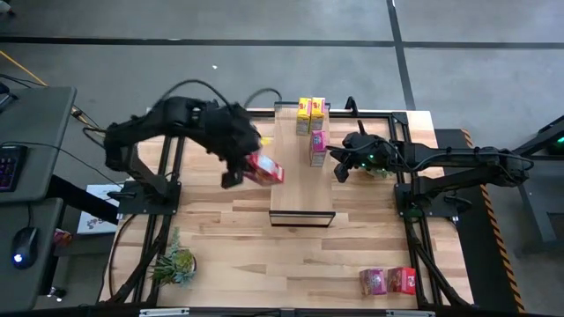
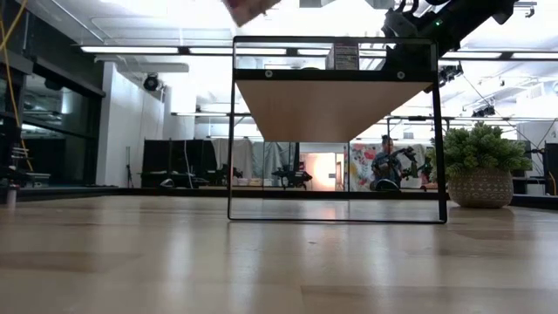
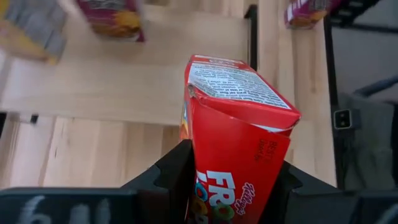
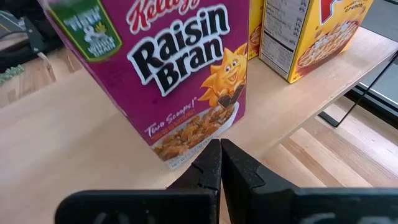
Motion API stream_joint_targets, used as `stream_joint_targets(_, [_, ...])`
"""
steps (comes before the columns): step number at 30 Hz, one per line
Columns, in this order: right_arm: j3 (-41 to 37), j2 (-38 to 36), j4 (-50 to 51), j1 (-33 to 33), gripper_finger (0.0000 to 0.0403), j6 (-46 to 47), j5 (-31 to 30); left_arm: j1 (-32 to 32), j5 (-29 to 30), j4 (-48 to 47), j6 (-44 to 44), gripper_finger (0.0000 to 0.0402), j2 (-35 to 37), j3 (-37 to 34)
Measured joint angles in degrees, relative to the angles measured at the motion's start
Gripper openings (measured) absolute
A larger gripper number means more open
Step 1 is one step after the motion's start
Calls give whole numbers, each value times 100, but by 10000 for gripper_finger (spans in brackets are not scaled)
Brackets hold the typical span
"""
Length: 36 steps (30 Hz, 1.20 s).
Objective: Stack cereal on shelf
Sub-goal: Put the top red cereal box on the shelf
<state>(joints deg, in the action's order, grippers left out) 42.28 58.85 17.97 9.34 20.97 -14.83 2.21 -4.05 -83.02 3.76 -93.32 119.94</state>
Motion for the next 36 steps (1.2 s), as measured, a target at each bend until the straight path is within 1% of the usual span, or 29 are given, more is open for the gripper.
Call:
stream_joint_targets(4, [0,0,-53,0,0,106,0,-259,103,-152,-274,120,-723,643])
stream_joint_targets(8, [0,0,-67,0,0,107,0,-401,215,-337,-907,120,-1465,1213])
stream_joint_targets(11, [0,0,-65,0,0,107,0,-459,474,-314,-1342,120,-1820,1356])
stream_joint_targets(15, [0,0,-63,0,0,104,0,-465,738,-270,-1750,122,-2125,1371])
stream_joint_targets(20, [0,0,-65,0,0,55,1,-460,852,-118,-1942,144,-2335,1371])
stream_joint_targets(26, [-2,0,-68,0,0,59,0,-509,852,323,-2144,182,-2336,1371])
stream_joint_targets(32, [0,0,-69,0,0,61,0,-495,841,384,-2145,220,-2336,1371])
stream_joint_targets(36, [0,0,-70,0,0,61,0,-487,871,504,-2277,232,-2336,1371])
